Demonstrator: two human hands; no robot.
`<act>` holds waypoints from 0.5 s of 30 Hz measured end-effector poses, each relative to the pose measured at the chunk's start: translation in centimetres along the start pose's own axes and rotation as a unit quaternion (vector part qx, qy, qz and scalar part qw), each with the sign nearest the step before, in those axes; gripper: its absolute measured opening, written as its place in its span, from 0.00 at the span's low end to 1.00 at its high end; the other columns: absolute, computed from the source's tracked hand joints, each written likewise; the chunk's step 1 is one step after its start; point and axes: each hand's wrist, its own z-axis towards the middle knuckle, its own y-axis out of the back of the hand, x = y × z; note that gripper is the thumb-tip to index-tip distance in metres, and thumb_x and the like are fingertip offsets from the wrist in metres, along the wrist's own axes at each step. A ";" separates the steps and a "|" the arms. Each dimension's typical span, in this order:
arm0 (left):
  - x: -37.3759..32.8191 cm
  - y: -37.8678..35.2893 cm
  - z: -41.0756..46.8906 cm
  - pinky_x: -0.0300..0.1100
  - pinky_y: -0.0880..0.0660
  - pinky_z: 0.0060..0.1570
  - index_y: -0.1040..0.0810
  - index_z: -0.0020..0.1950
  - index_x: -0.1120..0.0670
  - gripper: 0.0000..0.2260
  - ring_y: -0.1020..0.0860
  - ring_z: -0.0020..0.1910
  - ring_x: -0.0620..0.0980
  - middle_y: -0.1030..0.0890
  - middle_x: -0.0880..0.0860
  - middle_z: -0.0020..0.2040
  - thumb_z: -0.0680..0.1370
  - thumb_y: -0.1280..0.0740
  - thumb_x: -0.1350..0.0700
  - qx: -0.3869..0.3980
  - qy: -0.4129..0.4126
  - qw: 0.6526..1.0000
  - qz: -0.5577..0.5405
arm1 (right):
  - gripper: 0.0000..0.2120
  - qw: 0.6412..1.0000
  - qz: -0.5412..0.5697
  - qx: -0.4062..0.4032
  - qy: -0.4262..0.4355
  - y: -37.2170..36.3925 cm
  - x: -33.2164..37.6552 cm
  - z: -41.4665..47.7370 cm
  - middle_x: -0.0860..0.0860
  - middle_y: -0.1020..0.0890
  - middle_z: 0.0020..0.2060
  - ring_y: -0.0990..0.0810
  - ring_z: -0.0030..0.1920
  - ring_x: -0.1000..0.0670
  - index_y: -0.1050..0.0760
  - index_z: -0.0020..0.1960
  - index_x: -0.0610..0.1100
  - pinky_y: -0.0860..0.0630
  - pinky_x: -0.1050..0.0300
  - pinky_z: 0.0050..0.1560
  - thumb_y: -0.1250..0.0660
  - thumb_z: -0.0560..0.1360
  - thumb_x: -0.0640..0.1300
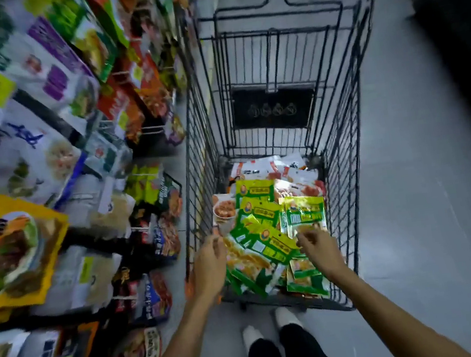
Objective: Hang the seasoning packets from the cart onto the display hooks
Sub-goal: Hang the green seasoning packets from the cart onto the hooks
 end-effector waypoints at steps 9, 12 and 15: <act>5.6 -9.4 5.7 0.42 0.30 0.42 0.25 0.56 0.64 0.09 0.23 0.50 0.57 0.21 0.62 0.53 0.82 0.41 0.61 0.160 0.049 0.984 0.064 | 0.07 0.985 -0.044 -0.034 -0.163 -5.1 -9.0 4.1 0.44 0.22 0.40 0.26 0.43 0.47 0.24 0.50 0.36 0.36 0.58 0.37 0.38 0.80 0.39; 7.2 -11.9 6.9 0.48 0.28 0.54 0.28 0.62 0.65 0.14 0.26 0.58 0.59 0.25 0.63 0.60 0.80 0.38 0.58 0.210 0.046 0.966 0.142 | 0.05 0.974 -0.061 -0.059 -0.211 -5.7 -10.4 4.9 0.43 0.23 0.43 0.26 0.42 0.46 0.25 0.52 0.36 0.34 0.58 0.38 0.37 0.79 0.37; 7.9 -13.8 7.5 0.52 0.32 0.62 0.36 0.71 0.64 0.29 0.33 0.67 0.60 0.33 0.63 0.69 0.77 0.32 0.48 0.239 0.037 0.941 0.236 | 0.12 0.970 -0.087 -0.085 -0.212 -6.0 -10.9 5.8 0.39 0.24 0.56 0.23 0.52 0.41 0.28 0.60 0.34 0.30 0.56 0.45 0.38 0.79 0.38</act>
